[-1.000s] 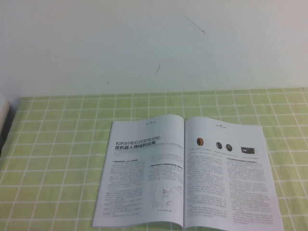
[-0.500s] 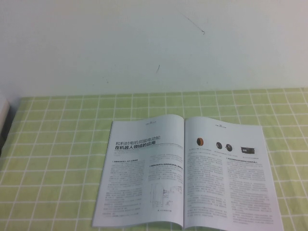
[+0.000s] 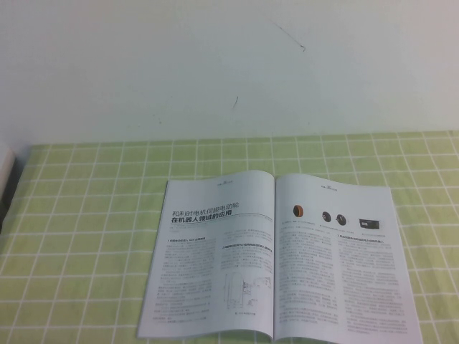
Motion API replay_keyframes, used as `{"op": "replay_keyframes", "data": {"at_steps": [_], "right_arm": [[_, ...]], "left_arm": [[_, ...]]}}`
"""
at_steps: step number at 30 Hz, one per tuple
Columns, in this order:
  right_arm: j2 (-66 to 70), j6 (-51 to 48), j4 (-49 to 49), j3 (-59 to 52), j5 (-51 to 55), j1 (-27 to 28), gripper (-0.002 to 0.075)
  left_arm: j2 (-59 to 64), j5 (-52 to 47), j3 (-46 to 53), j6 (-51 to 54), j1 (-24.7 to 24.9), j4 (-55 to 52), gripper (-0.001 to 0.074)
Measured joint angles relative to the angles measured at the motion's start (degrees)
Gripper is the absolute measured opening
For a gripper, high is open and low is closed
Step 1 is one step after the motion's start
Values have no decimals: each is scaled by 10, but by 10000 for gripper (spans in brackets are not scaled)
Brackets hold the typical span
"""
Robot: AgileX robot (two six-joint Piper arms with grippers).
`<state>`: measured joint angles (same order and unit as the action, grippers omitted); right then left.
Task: Close book
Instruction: 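Close the open booklet and leave it lying on the table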
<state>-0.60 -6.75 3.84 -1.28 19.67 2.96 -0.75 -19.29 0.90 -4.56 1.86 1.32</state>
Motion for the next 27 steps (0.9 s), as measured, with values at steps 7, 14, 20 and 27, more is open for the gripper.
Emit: {"op": "replay_keyframes", "data": {"at_steps": [7,14,20,27], "right_arm": [[0,0,0,0,0,0,-3],[0,0,0,0,0,0,-3],[0,0,3,-4,-49,0,-3],[0,0,4,-4,-307,0,-3]], "left_arm": [[0,0,0,0,0,-4,-2],[0,60,4,0,0,-13,-2],[0,287,4,0,0,-17,-3],[0,506,4,0,0,-21,-3]]}}
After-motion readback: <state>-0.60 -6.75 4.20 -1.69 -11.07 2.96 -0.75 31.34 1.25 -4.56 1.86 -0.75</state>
